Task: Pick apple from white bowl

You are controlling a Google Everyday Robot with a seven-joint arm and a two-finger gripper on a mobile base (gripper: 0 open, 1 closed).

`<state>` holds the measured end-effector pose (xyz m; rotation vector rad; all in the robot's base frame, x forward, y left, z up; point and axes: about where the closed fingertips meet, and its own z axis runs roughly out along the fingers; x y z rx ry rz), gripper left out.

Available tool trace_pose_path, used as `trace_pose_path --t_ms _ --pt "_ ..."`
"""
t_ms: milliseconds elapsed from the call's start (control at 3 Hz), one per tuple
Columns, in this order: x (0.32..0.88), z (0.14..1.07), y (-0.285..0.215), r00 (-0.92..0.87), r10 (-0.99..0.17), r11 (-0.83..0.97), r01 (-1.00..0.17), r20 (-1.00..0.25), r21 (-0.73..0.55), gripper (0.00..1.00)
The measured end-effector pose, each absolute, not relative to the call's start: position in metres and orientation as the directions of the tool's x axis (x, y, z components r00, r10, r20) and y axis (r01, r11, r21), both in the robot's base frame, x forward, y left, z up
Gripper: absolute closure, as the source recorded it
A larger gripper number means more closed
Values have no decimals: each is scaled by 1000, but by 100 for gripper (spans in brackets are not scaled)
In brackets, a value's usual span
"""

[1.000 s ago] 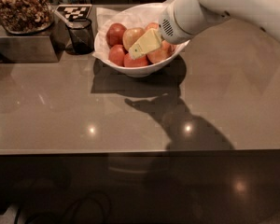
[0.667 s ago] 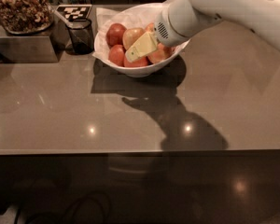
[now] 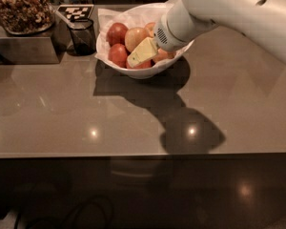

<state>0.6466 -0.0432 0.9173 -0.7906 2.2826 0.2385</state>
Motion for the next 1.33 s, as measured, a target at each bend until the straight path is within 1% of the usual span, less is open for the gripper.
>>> trace_pose_path --t_ms 667,1000,1333 --pt "661 895 -40 -587 -495 793 -607 -640 -56 16" --pt "664 890 -40 -586 -504 788 -613 -635 -60 34" --pt "664 890 -40 -584 -506 786 -615 -635 -61 58"
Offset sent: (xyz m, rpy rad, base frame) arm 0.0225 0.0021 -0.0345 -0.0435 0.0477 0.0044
